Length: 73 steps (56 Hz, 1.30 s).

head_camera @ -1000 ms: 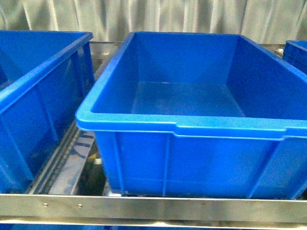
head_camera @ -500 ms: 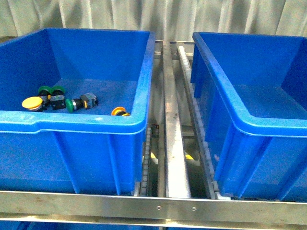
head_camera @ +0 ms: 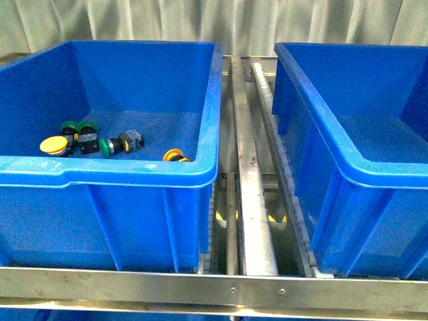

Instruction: Pick red and yellow buttons and place in box

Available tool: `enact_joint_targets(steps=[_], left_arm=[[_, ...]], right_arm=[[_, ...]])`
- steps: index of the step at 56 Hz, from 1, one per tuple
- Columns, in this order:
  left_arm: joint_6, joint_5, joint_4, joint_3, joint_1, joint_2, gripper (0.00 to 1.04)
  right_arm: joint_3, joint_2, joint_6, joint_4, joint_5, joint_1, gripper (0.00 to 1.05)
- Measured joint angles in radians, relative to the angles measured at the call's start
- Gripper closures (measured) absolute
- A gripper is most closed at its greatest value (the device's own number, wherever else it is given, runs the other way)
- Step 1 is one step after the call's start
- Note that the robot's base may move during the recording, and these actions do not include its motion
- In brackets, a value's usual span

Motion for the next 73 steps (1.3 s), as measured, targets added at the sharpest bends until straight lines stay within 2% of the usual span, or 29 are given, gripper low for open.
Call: enact_joint_targets(steps=[2,6,9,16,31,38,47,59,73], left_arm=[[0.0,0.0,0.0,0.0,0.0,0.0,0.08],[-0.063,0.155,-0.095,0.059,0.021,0.105,0.08],[-0.085,0.168,-0.053,0.143,0.008,0.239,0.08],[-0.096,0.102,-0.001,0.37,-0.015,0.467,0.08],[-0.074,-0.144,-0.168,0.905,-0.047,0.996,0.08],[-0.126,-0.145,-0.306,1.148,-0.077,1.299,0.08],[-0.164,-0.243,-0.406,1.403,-0.124,1.551,0.08],[-0.185,-0.331,-0.513,1.619,-0.147,1.738,0.08],[-0.22,-0.357,-0.536,1.662,-0.174,1.841,0.08]], right_arm=[[0.0,0.0,0.0,0.0,0.0,0.0,0.07],[0.0,0.0,0.0,0.0,0.0,0.0,0.07],[0.0,0.0,0.0,0.0,0.0,0.0,0.07],[0.0,0.0,0.0,0.0,0.0,0.0,0.07],[0.0,0.0,0.0,0.0,0.0,0.0,0.07],[0.0,0.0,0.0,0.0,0.0,0.0,0.07],[0.0,0.0,0.0,0.0,0.0,0.0,0.07],[0.0,0.0,0.0,0.0,0.0,0.0,0.07],[0.0,0.0,0.0,0.0,0.0,0.0,0.07]])
